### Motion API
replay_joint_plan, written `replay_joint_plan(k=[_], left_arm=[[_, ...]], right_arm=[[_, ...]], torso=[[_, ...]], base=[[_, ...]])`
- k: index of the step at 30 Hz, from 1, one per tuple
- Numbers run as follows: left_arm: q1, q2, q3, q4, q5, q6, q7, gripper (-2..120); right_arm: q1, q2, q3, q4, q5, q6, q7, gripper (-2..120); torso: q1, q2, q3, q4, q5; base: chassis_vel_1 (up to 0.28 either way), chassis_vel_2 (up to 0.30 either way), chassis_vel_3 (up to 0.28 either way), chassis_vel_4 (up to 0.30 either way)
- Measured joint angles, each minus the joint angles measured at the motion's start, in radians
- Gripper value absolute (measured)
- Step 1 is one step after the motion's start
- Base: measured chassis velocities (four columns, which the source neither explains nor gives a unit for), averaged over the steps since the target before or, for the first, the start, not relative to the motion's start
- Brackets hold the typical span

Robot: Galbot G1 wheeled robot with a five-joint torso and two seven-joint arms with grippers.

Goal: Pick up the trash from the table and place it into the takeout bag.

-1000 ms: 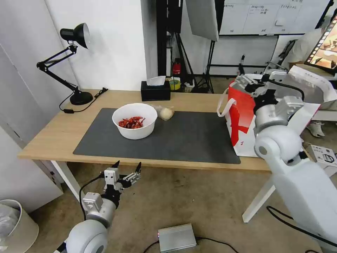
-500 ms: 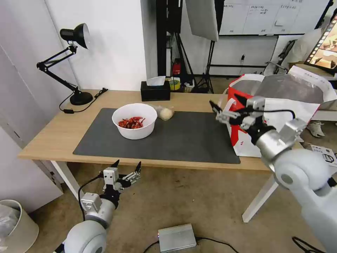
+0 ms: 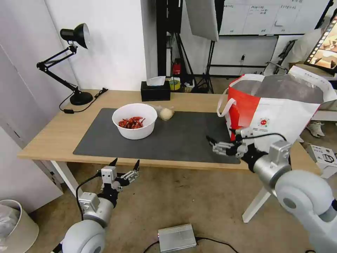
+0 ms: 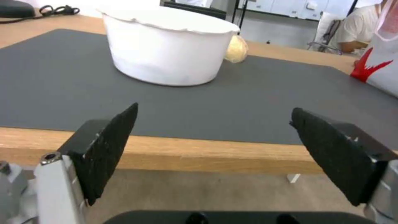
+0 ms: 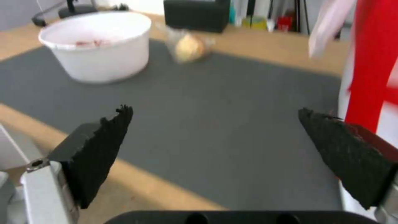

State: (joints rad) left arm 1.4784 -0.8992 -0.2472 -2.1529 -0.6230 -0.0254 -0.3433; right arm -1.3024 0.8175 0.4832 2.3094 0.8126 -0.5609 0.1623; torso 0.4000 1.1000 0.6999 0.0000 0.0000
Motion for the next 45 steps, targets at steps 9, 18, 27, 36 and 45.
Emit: replay_joint_plan(k=[9, 18, 27, 36, 45], left_arm=[[-0.008, 0.013, 0.005, 0.005, -0.005, 0.000, 0.001, 100], [-0.007, 0.016, 0.004, 0.011, -0.006, 0.002, 0.014, 100], [-0.006, 0.020, -0.003, 0.015, -0.006, 0.005, 0.018, 100], [-0.006, 0.026, -0.006, 0.016, -0.008, 0.005, 0.018, 100], [-0.009, 0.033, -0.006, 0.020, -0.011, 0.006, 0.018, 100]], right_arm=[[-0.093, 0.024, 0.003, 0.038, 0.025, -0.067, 0.102, 100], [-0.154, 0.052, -0.009, 0.051, 0.026, -0.089, 0.144, 100], [-0.221, 0.081, -0.010, 0.031, -0.025, -0.004, 0.120, 100], [-0.262, 0.108, -0.020, -0.006, -0.090, 0.126, 0.082, 100], [-0.281, 0.117, -0.024, -0.012, -0.095, 0.140, 0.121, 100]], torso=[[0.000, 0.000, 0.000, 0.0000, -0.0001], [0.000, 0.000, 0.000, 0.0000, -0.0001], [0.000, 0.000, 0.000, 0.0000, -0.0001], [0.000, 0.000, 0.000, 0.0000, -0.0001], [0.000, 0.000, 0.000, 0.0000, -0.0001]], base=[[0.000, 0.000, 0.000, 0.000], [0.000, 0.000, 0.000, 0.000], [0.000, 0.000, 0.000, 0.000], [0.000, 0.000, 0.000, 0.000], [0.000, 0.000, 0.000, 0.000]])
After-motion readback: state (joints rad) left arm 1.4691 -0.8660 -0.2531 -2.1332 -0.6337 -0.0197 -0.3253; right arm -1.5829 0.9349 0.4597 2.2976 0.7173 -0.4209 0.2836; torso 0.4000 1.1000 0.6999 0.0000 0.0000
